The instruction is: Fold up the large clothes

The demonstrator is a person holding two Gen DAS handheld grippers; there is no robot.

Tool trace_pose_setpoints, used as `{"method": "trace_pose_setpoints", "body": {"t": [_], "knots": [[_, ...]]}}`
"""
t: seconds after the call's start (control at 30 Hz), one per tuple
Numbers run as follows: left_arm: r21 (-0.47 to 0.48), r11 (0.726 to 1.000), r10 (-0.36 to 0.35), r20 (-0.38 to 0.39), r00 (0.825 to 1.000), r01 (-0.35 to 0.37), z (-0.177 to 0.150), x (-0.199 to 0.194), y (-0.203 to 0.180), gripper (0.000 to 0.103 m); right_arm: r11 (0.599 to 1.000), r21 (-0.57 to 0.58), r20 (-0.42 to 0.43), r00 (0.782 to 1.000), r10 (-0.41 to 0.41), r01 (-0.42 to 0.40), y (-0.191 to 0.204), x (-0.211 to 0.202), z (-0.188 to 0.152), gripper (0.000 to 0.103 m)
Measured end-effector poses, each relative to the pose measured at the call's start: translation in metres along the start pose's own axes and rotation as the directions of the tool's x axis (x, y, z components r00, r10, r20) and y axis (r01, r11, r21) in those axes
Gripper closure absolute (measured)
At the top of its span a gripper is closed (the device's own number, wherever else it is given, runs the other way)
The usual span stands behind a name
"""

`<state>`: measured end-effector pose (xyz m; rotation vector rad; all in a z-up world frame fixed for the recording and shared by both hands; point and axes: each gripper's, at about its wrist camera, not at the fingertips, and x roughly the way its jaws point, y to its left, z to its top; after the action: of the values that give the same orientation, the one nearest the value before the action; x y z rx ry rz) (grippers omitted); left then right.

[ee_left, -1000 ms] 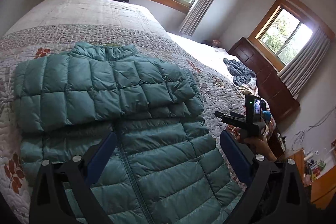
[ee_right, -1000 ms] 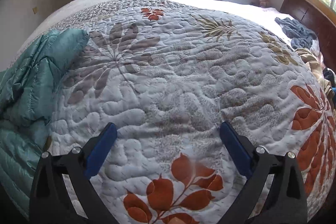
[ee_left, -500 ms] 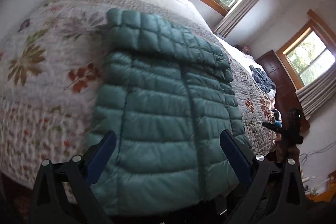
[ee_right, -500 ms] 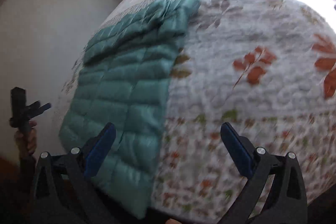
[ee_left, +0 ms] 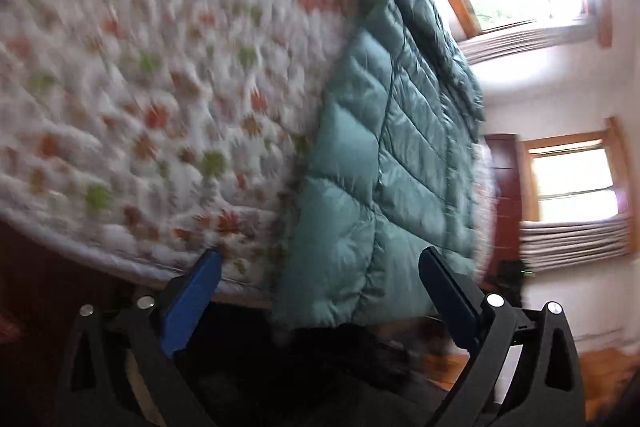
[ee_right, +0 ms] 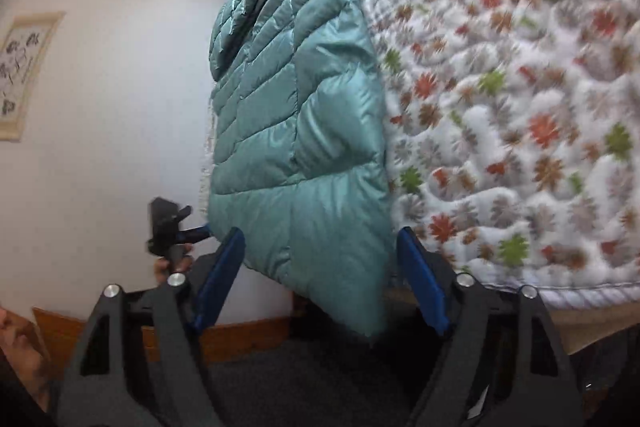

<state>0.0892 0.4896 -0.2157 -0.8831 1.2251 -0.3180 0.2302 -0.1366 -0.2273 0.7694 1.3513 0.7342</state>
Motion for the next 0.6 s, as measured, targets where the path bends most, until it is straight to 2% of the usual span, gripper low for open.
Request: {"method": "trace_pose_setpoints", "body": {"t": [0.07, 0.13, 0.17, 0.23, 0.27, 0.3, 0.33, 0.37, 0.4, 0.5, 0.6], "knots": [[0.015, 0.999, -0.031, -0.021, 0.999, 0.032, 0.001, 0.001, 0.0, 0.004, 1.0, 0.001, -0.02, 1.0, 0.02, -0.02, 0.005, 0.007, 0.002, 0.034], [0.012, 0.996, -0.092, -0.052, 0.994, 0.093, 0.0, 0.004, -0.003, 0.01, 1.0, -0.002, -0.032, 0.999, 0.027, -0.028, 0.011, 0.013, 0.005, 0.039], [0.035, 0.995, -0.092, -0.076, 0.993, 0.095, -0.002, 0.008, -0.008, 0.019, 1.0, -0.002, -0.034, 0.999, 0.031, -0.032, 0.013, 0.015, 0.006, 0.042], [0.065, 0.995, -0.063, -0.102, 0.993, 0.07, -0.001, 0.017, -0.013, 0.023, 0.999, 0.011, -0.029, 0.999, 0.04, -0.039, 0.013, 0.017, 0.007, 0.048], [0.051, 0.996, -0.065, -0.109, 0.992, 0.071, 0.0, 0.022, -0.009, 0.031, 0.999, 0.021, -0.026, 0.999, 0.043, -0.043, 0.012, 0.018, 0.007, 0.051], [0.038, 0.996, -0.07, -0.109, 0.992, 0.075, 0.002, 0.025, -0.005, 0.045, 0.998, 0.03, -0.022, 0.998, 0.053, -0.052, 0.008, 0.015, 0.006, 0.055], [0.029, 0.997, -0.073, -0.105, 0.992, 0.076, 0.003, 0.025, -0.004, 0.051, 0.998, 0.034, -0.026, 0.998, 0.062, -0.061, 0.009, 0.017, 0.005, 0.058], [0.017, 0.996, -0.086, -0.097, 0.991, 0.088, 0.004, 0.024, 0.001, 0.073, 0.998, 0.03, -0.03, 0.998, 0.064, -0.063, 0.008, 0.015, 0.002, 0.066], [-0.002, 0.994, -0.112, -0.095, 0.989, 0.112, 0.004, 0.023, 0.004, 0.086, 0.997, 0.023, -0.036, 0.997, 0.073, -0.072, 0.008, 0.012, -0.003, 0.074], [-0.058, 0.982, -0.185, -0.069, 0.98, 0.181, -0.001, 0.022, 0.011, 0.096, 0.997, 0.016, -0.021, 0.997, 0.078, -0.078, 0.012, 0.012, -0.008, 0.091], [-0.062, 0.959, -0.278, -0.01, 0.961, 0.276, -0.009, 0.012, 0.005, 0.098, 0.992, -0.01, 0.031, 0.991, 0.129, -0.129, 0.029, -0.002, -0.01, 0.097]]}}
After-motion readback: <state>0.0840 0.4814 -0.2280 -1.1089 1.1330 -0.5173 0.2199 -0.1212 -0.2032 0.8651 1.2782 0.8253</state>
